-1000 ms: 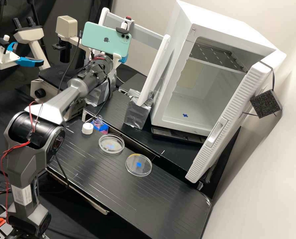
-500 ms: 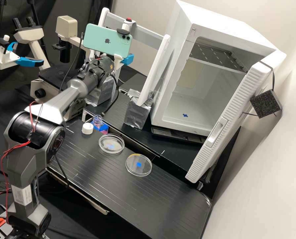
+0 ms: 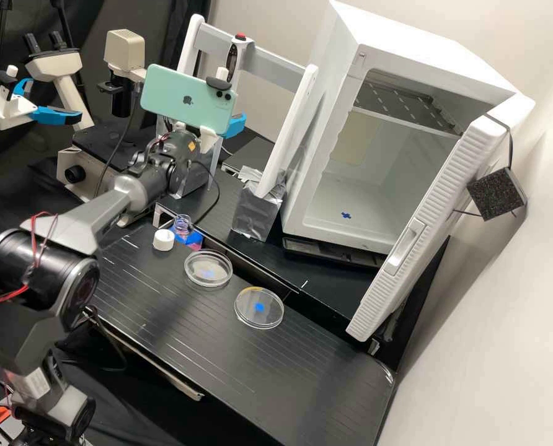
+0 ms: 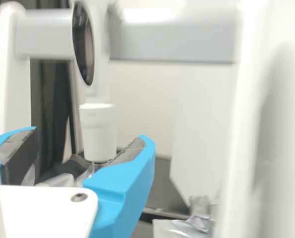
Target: Use the pipette
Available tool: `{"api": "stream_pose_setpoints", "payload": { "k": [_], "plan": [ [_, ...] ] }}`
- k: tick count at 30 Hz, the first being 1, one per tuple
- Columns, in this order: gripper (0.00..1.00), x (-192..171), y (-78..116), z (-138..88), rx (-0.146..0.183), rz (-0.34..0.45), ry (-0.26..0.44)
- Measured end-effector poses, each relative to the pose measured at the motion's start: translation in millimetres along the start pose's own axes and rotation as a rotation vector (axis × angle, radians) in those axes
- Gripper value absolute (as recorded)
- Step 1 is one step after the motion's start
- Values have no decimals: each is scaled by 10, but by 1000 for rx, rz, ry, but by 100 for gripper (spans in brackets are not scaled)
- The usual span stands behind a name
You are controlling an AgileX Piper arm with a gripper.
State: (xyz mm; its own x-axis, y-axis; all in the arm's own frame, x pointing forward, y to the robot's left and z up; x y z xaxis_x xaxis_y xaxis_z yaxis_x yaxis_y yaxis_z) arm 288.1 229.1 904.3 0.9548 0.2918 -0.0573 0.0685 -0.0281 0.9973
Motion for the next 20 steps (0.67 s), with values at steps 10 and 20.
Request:
{"api": "stream_pose_setpoints", "payload": {
  "k": [10, 20],
  "plan": [
    [100, -881, -38, 236, -62, 469, 79],
    [100, -1016, -311, 738, -32, 476, 104]
  ]
}}
